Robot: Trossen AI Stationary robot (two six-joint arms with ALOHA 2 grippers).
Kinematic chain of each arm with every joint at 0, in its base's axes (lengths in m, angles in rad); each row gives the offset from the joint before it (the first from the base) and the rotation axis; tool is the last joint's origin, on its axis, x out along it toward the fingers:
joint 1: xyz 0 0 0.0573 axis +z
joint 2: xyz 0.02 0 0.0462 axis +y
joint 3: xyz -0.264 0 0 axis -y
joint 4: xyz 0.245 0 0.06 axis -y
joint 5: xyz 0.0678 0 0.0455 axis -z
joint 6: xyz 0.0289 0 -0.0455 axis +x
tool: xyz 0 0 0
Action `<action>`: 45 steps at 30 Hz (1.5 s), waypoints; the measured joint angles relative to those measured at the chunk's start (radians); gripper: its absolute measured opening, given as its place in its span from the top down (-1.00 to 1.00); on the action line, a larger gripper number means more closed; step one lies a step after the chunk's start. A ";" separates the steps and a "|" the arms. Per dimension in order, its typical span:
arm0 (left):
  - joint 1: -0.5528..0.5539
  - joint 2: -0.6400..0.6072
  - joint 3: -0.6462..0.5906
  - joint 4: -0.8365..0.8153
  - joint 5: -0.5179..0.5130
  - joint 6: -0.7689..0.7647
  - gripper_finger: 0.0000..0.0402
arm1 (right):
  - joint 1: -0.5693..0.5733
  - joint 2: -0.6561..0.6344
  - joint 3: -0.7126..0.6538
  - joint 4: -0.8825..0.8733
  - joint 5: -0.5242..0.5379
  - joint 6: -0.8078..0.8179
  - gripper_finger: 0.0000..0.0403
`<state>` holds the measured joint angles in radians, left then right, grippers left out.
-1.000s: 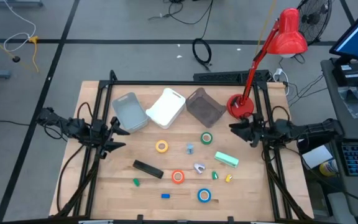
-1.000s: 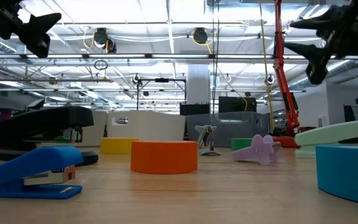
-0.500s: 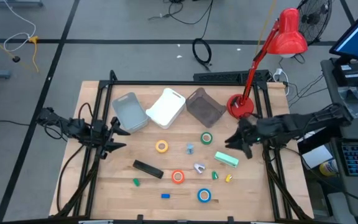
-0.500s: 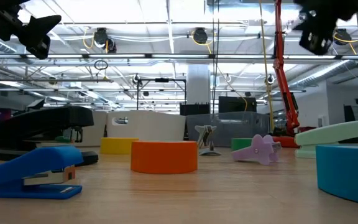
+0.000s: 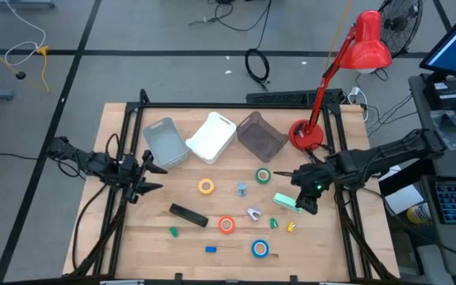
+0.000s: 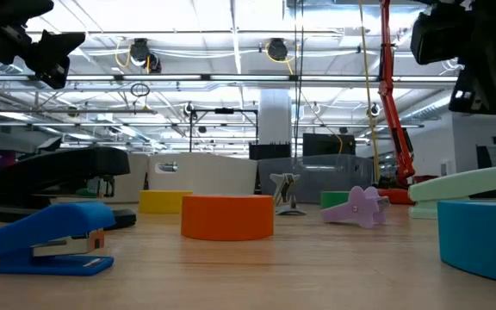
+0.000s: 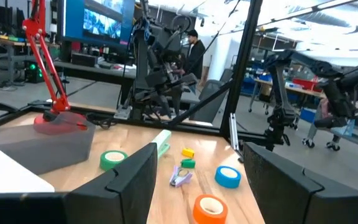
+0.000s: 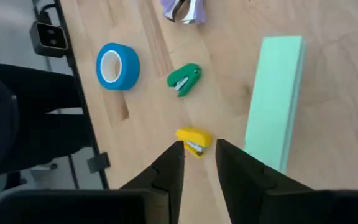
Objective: Pick and place Stapler, Stapler remover, tape
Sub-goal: Put the big light green stapler into the black bin
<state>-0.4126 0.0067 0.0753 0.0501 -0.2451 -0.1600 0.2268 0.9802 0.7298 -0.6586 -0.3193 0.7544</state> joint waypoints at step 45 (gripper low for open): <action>0.000 0.000 0.000 -0.063 -0.045 0.000 -0.20 | 0.127 0.272 0.270 -0.423 0.251 0.028 1.00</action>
<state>-0.4126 0.0067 0.0753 -0.0127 -0.2905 -0.1604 0.3537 1.2526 1.0000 -1.0821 -0.0685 0.7822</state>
